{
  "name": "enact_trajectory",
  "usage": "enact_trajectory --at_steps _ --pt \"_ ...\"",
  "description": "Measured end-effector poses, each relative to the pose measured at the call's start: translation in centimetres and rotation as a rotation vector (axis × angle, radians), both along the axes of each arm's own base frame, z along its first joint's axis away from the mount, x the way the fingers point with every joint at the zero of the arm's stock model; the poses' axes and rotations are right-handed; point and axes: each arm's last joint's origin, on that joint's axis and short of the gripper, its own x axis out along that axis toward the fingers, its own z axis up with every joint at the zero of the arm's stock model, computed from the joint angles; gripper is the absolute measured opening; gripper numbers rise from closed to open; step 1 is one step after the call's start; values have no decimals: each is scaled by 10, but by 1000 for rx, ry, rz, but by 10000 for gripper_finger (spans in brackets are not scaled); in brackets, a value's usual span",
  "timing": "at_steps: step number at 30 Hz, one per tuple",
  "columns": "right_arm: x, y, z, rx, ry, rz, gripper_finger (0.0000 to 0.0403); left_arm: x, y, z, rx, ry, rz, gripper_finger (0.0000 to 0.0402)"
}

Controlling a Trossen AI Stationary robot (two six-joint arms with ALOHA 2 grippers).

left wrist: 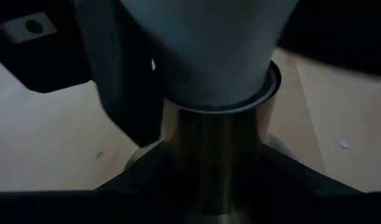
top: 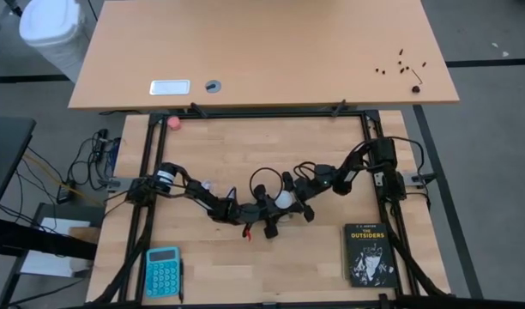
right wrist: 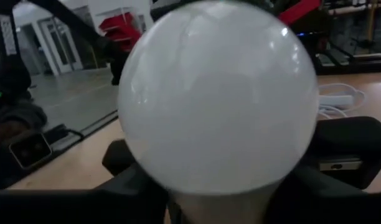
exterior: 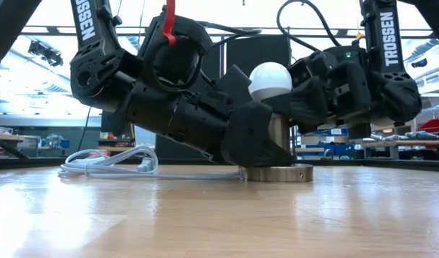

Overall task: Screw lightbulb
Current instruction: Remove the white lightbulb from the silver lamp

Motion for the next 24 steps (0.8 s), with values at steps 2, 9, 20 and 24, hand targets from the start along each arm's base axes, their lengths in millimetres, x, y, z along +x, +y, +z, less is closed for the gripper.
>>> enact_trajectory --at_steps 2,9,20,24 --pt "0 0 1 23 -1 -8 231 0 0 0 2 1 3 196" --pt "1 0 9 53 -12 -34 304 0 0 0 2 2 -5 196" --pt "-25 1 24 -54 58 -201 322 0 0 0 -2 1 -5 196" --pt "-35 10 27 -108 127 -272 323 0 0 0 1 2 -6 196"
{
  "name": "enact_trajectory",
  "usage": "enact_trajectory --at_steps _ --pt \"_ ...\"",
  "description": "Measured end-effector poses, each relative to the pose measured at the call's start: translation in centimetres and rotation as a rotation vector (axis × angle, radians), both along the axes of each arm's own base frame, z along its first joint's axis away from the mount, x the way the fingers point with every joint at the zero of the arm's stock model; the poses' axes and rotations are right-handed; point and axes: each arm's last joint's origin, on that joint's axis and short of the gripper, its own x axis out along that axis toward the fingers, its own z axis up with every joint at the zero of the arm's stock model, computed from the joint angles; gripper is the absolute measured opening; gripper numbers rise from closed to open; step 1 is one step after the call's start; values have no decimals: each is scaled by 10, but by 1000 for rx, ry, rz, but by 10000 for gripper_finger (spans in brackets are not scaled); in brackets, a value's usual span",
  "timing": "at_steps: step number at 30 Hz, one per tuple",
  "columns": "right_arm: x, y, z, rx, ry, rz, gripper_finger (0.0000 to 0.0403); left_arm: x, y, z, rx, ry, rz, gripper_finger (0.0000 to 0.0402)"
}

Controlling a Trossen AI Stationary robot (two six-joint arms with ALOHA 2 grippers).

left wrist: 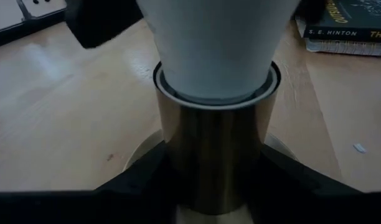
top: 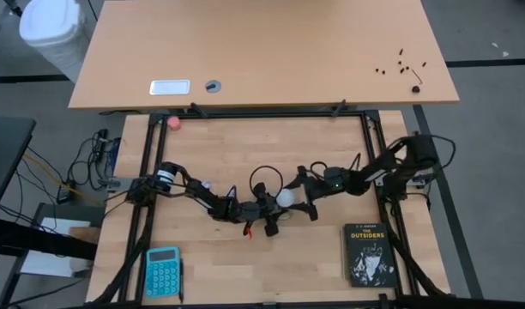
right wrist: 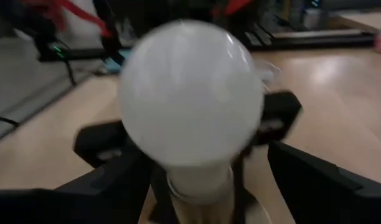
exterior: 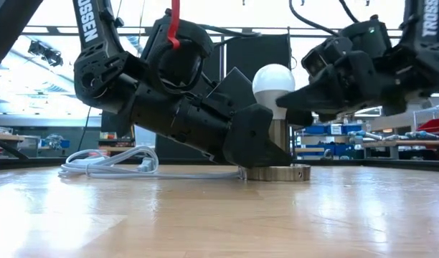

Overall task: Screw lightbulb
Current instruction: Remove the white lightbulb from the silver lamp

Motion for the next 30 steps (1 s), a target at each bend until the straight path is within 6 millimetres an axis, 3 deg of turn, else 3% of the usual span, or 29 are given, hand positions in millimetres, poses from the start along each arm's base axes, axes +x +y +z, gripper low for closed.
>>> enact_trajectory --at_steps 9,14,19,25,30 --pt "-16 16 4 15 119 -134 323 0 -1 0 -1 -1 -5 196" --pt "-20 34 3 45 141 -193 323 0 -1 0 -2 -2 2 196" --pt "-25 54 4 80 108 -382 323 0 -1 0 -2 -4 9 196" --pt "-25 73 10 72 42 -621 323 -1 0 0 -11 -10 40 196" --pt "-17 84 14 43 58 -686 323 -1 0 0 -9 -12 52 196"
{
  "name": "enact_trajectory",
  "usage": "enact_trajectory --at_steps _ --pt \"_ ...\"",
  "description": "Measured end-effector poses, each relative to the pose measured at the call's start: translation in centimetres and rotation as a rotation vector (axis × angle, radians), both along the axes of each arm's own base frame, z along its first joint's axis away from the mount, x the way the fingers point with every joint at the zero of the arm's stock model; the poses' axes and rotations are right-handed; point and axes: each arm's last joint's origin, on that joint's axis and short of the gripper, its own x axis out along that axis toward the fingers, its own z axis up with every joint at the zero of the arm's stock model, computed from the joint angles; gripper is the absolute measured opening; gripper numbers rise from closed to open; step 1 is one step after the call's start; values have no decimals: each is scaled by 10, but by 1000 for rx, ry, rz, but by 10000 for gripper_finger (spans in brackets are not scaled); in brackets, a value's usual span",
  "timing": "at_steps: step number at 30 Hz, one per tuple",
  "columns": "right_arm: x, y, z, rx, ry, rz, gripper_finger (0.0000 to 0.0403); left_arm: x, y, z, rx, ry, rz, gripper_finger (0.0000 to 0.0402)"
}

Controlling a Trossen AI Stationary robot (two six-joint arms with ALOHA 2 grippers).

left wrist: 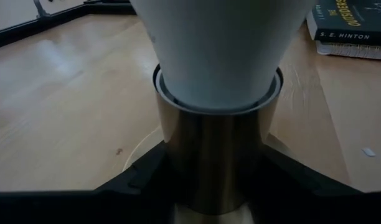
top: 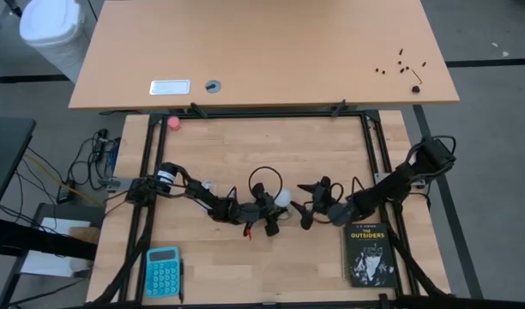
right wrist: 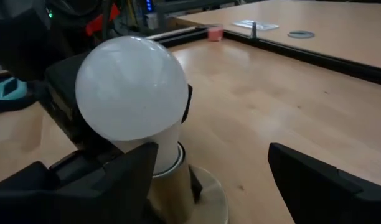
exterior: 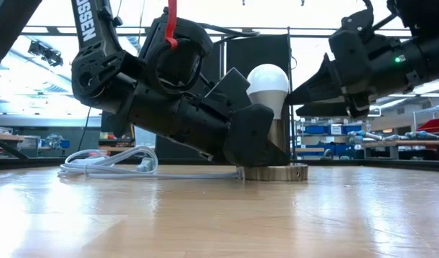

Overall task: Screw lightbulb
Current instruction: Remove the white lightbulb from the silver lamp

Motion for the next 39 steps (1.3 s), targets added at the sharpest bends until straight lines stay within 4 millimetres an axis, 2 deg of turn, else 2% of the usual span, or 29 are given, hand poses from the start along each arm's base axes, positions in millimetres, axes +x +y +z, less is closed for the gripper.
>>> enact_trajectory --at_steps 7,17,23,27,31,39 --pt "18 11 -4 15 28 34 323 0 1 0 0 -2 28 196" --pt "28 20 -16 11 51 21 314 0 1 0 -8 -10 46 196" --pt "51 28 -18 -63 67 9 309 -1 2 0 -5 -11 67 196" --pt "64 31 -17 -117 53 -62 309 -1 2 0 -4 -10 67 196" --pt "70 31 -19 -134 35 -131 309 -1 2 0 -6 -9 69 196" --pt "73 31 -23 -132 6 -152 300 -2 2 -1 -7 -5 72 196"
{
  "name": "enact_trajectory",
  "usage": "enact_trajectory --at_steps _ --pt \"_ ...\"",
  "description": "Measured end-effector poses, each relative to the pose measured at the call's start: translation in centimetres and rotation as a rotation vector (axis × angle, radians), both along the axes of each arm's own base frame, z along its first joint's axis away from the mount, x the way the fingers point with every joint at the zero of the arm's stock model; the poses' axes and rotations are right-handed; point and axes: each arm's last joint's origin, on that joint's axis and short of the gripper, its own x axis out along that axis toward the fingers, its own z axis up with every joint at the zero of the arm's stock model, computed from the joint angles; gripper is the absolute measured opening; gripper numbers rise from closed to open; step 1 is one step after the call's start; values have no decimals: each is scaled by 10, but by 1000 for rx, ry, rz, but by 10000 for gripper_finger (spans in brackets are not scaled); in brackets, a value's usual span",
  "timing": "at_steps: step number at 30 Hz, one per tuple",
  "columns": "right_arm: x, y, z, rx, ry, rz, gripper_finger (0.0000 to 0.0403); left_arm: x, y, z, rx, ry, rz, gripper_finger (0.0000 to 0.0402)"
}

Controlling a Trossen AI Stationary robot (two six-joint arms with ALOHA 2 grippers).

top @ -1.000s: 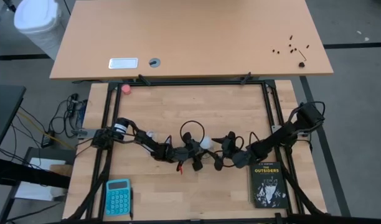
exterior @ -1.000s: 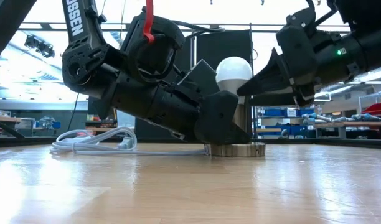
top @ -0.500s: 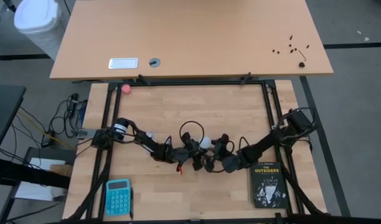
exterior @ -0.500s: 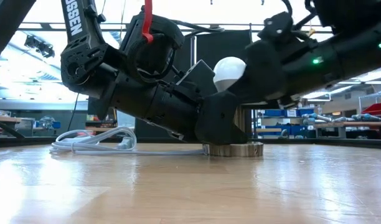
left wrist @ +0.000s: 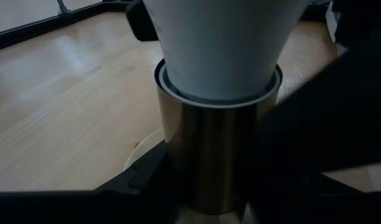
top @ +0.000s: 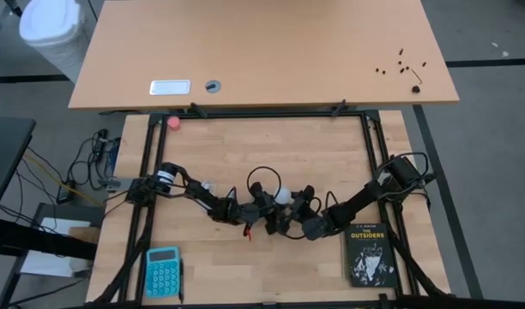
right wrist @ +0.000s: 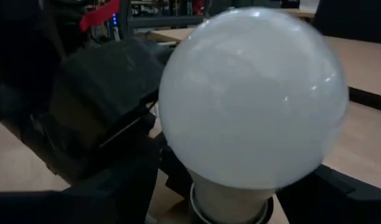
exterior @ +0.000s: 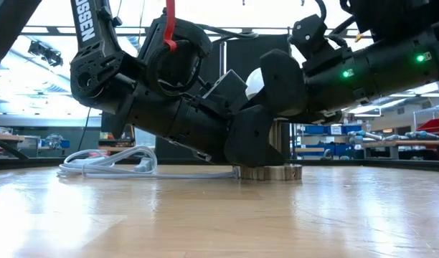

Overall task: Screw lightbulb
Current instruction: Remove the white lightbulb from the silver lamp

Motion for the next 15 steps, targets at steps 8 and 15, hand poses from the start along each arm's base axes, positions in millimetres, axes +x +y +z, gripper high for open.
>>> enact_trajectory --at_steps 8,15 --pt "2 -4 2 -35 9 -11 201 0 0 0 8 4 -16 196" --pt "-1 -8 -1 -29 14 11 163 0 0 0 5 6 -20 196"
